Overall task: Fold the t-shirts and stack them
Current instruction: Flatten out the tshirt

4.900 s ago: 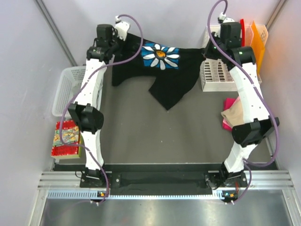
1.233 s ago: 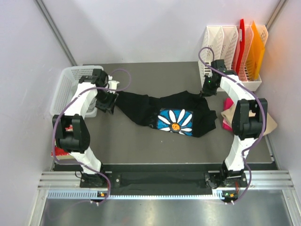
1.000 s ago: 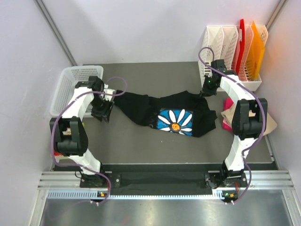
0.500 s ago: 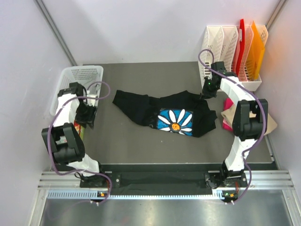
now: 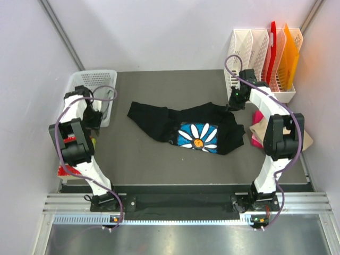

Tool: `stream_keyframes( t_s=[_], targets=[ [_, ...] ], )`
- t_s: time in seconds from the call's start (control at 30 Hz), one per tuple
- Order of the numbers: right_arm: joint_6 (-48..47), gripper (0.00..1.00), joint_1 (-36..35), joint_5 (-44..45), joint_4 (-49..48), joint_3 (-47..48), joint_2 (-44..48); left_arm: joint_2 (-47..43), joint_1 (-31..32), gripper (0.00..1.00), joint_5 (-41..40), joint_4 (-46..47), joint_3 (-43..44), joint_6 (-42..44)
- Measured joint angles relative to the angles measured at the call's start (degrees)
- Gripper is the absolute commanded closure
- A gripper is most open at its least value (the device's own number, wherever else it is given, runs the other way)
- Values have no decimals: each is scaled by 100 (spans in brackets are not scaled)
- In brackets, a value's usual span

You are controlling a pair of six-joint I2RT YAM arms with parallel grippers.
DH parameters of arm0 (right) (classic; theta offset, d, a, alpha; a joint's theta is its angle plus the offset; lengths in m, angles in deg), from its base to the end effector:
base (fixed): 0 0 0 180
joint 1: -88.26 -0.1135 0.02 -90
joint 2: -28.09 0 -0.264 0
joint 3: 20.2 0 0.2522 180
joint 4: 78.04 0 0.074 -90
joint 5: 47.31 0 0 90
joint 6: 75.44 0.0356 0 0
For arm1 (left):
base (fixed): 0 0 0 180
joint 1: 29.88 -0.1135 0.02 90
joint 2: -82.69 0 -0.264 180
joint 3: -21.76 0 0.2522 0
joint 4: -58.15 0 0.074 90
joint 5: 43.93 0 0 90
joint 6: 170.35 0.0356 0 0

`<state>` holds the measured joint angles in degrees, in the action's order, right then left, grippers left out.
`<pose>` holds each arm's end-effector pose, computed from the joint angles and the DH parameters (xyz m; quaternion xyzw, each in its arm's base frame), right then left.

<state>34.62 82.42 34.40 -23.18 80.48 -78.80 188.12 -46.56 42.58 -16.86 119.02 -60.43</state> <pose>0.3977 0.0458 0.2432 0.1016 0.9606 0.1240 0.2271 0.3374 0.1034 0.2234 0.0264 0.9974 0.0475 0.0469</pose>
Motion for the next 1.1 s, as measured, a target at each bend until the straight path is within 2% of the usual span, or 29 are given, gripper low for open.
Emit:
stream_keyframes(
  t_s=[0.33, 0.57, 0.77, 0.87, 0.97, 1.03, 1.1],
  targets=[
    [0, 100, 0, -52, -42, -31, 0, 761, -31, 52, 109, 26, 1373, -302],
    [2, 100, 0, -114, -87, -31, 0, 732, -26, 49, 352, 72, 1711, -599],
    [2, 100, 0, -173, -107, -31, 0, 396, 136, 49, 946, -173, 1707, -490],
    [4, 100, 0, -205, -122, -31, 0, -109, 678, 48, 1097, -245, 1486, -319],
    [7, 100, -2, -227, -125, -31, 0, -595, 1615, 44, 1134, -153, 1143, -315],
    [9, 100, -9, -240, -127, -31, 0, -608, 2312, 44, 1202, -22, 1141, -435],
    [9, 100, -24, -247, -125, -31, 0, -304, 2643, 44, 1266, -13, 1377, -586]
  ],
)
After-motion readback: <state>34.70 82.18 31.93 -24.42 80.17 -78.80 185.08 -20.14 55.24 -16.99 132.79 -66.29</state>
